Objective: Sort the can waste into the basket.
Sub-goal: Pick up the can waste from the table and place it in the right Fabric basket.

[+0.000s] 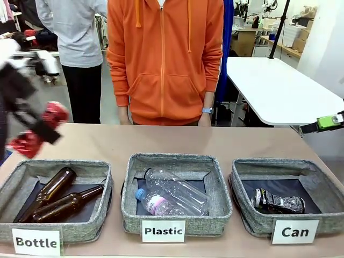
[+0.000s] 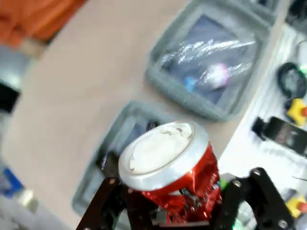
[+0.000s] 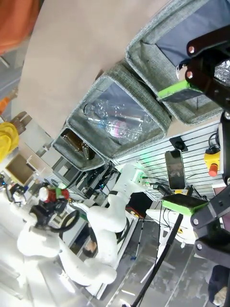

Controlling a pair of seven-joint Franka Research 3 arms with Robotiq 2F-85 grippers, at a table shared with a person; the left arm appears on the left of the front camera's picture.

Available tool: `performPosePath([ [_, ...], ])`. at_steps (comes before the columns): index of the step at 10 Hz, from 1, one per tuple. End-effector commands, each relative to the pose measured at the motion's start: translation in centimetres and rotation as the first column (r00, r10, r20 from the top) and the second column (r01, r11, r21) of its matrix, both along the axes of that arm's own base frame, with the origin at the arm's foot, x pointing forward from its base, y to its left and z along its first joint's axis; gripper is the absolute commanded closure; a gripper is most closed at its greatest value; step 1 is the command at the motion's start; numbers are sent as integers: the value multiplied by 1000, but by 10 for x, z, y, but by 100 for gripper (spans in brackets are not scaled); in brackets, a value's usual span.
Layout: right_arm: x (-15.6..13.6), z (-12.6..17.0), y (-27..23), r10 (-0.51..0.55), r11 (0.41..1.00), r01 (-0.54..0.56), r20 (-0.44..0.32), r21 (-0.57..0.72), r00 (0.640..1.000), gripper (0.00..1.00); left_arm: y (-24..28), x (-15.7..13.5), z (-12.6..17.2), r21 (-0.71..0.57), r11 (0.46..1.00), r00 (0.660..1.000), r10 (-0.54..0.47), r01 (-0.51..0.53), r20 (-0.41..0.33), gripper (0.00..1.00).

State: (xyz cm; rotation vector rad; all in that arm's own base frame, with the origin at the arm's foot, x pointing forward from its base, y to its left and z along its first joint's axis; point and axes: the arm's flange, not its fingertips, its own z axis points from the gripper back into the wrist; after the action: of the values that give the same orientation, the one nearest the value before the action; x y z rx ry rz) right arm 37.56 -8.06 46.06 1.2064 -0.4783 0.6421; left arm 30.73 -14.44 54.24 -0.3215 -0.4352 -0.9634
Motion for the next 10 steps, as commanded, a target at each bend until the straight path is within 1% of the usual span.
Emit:
performPosePath([
  [1,-1,0,0,3,1000,-3,18,-4,1000,0,-83,13,-12,7,964,963,-266,266,39,98],
  [2,-1,0,0,3,1000,-3,18,-4,1000,0,-140,1,-23,35,912,912,-410,410,22,98],
  [3,-1,0,0,3,1000,-3,18,-4,1000,0,-183,-9,-35,56,877,878,-479,477,27,98],
  [4,-1,0,0,3,1000,-3,18,-4,1000,0,-225,-18,-46,99,847,845,-529,522,74,98],
  [5,-1,0,0,3,1000,-3,18,-4,1000,0,-251,-19,-51,93,834,835,-548,543,43,98],
  [6,-1,0,0,3,1000,-3,18,-4,1000,0,-248,-9,-48,112,877,883,-470,467,5,98],
  [7,-1,0,0,3,1000,-3,18,-4,1000,0,-246,-45,-56,83,843,844,-536,532,29,98],
  [10,-1,0,0,3,1000,-3,18,-4,1000,0,-246,-45,-56,83,843,844,-536,532,29,98],
])
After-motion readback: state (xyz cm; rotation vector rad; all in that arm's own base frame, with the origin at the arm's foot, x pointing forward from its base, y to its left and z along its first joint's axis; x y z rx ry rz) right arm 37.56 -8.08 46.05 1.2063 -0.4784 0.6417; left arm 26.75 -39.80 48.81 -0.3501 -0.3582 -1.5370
